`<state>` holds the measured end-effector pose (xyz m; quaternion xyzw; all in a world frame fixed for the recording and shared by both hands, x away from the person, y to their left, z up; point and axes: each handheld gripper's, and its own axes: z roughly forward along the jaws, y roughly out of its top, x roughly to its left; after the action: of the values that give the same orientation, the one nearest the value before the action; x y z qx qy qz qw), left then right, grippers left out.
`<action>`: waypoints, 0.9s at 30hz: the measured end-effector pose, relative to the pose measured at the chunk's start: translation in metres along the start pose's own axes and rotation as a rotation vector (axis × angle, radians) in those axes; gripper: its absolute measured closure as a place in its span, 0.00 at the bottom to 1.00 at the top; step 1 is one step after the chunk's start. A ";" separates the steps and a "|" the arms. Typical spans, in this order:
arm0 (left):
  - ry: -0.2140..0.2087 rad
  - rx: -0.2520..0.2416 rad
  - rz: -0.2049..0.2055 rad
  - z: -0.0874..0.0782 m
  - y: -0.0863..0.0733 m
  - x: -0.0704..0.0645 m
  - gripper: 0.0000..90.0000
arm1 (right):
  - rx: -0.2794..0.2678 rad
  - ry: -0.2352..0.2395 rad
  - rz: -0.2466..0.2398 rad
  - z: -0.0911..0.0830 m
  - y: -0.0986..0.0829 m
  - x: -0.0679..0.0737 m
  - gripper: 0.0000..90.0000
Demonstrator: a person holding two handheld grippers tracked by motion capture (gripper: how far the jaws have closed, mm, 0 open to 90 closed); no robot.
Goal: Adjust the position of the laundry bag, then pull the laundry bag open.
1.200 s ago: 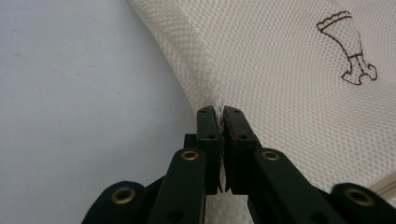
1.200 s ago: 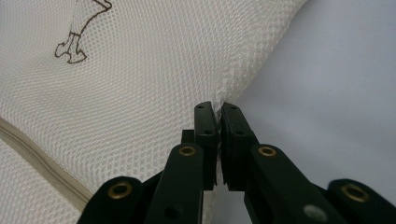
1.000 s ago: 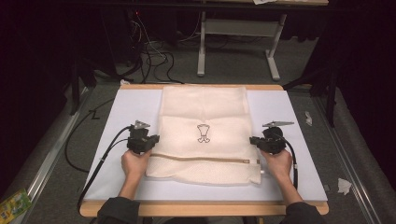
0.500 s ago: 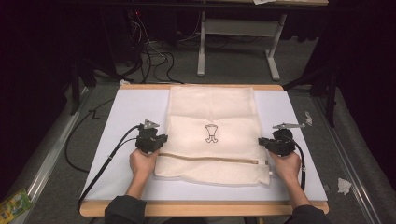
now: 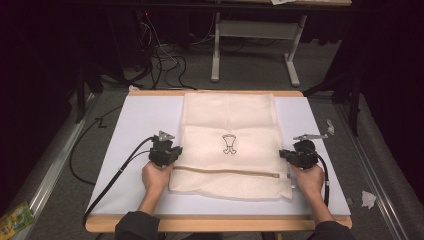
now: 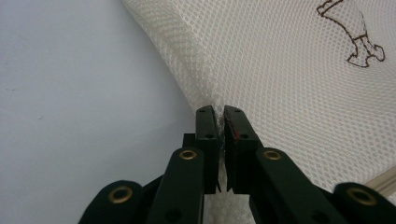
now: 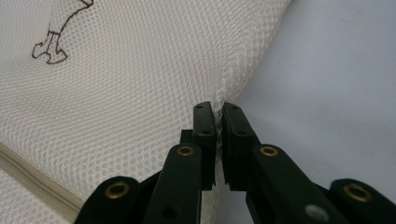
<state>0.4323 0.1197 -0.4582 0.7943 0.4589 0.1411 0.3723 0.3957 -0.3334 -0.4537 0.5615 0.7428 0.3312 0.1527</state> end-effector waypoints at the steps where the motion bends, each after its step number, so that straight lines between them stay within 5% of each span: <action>1: 0.000 0.000 0.000 0.000 0.000 0.000 0.95 | -0.002 -0.001 -0.004 0.001 -0.001 0.000 0.96; 21: 0.003 0.006 0.005 0.007 -0.007 0.002 0.91 | -0.016 -0.014 -0.005 0.005 -0.006 -0.002 0.92; 25: 0.002 0.000 0.017 0.006 -0.008 0.002 0.87 | -0.024 -0.011 -0.013 0.005 -0.008 -0.001 0.84; 27: 0.000 -0.041 -0.001 0.002 -0.010 0.003 0.75 | -0.023 -0.001 -0.012 0.006 -0.009 -0.001 0.72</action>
<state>0.4286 0.1239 -0.4677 0.7863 0.4563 0.1500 0.3887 0.3932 -0.3334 -0.4638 0.5556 0.7421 0.3384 0.1616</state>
